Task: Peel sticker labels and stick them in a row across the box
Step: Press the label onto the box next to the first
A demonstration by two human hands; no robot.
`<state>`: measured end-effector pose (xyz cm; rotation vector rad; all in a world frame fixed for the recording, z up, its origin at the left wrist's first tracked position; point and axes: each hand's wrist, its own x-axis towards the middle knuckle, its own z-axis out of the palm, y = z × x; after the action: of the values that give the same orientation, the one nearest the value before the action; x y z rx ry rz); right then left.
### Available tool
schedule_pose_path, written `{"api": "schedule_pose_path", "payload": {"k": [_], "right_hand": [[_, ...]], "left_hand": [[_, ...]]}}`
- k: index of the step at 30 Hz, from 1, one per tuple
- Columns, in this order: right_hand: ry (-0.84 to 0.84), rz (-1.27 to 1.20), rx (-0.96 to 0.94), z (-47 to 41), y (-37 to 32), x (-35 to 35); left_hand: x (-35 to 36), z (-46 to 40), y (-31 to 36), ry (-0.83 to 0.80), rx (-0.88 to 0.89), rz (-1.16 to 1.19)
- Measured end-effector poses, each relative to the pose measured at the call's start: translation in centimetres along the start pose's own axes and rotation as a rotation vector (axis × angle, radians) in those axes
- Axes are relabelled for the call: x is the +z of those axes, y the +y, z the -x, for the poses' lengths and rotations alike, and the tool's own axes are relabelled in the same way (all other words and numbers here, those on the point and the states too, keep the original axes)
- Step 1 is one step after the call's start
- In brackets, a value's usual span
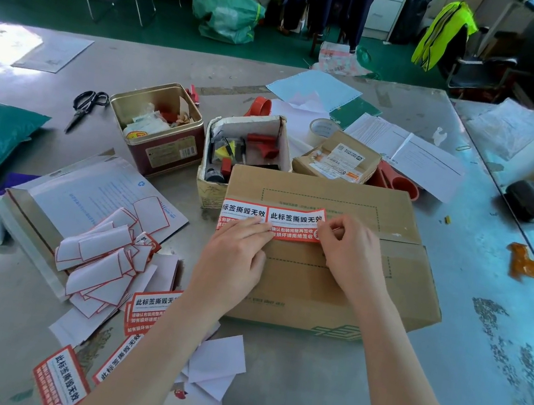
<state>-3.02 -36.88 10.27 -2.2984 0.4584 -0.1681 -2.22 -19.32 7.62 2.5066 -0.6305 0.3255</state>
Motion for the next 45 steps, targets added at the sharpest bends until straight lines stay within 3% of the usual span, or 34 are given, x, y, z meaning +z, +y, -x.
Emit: {"api": "schedule_pose_path", "payload": {"k": [11, 19, 24, 29, 45], "right_hand": [[0.147, -0.318, 0.102, 1.3, 0.0, -0.5], [0.232, -0.369, 0.120, 1.6, 1.2, -1.0], [0.246, -0.371, 0.091, 1.6, 1.4, -0.8], [0.248, -0.350, 0.057, 1.9, 1.5, -0.8], [0.262, -0.384, 0.054, 2.0, 1.5, -0.7]], "left_hand": [[-0.2, 0.3, 0.3, -0.008, 0.033, -0.020], [0.1, 0.3, 1.1, 0.044, 0.010, -0.019], [0.5, -1.6, 3.4, -0.226, 0.137, -0.073], [2.0, -3.5, 4.0, -0.382, 0.185, -0.172], [0.0, -2.3, 2.9, -0.500, 0.231, -0.084]]}}
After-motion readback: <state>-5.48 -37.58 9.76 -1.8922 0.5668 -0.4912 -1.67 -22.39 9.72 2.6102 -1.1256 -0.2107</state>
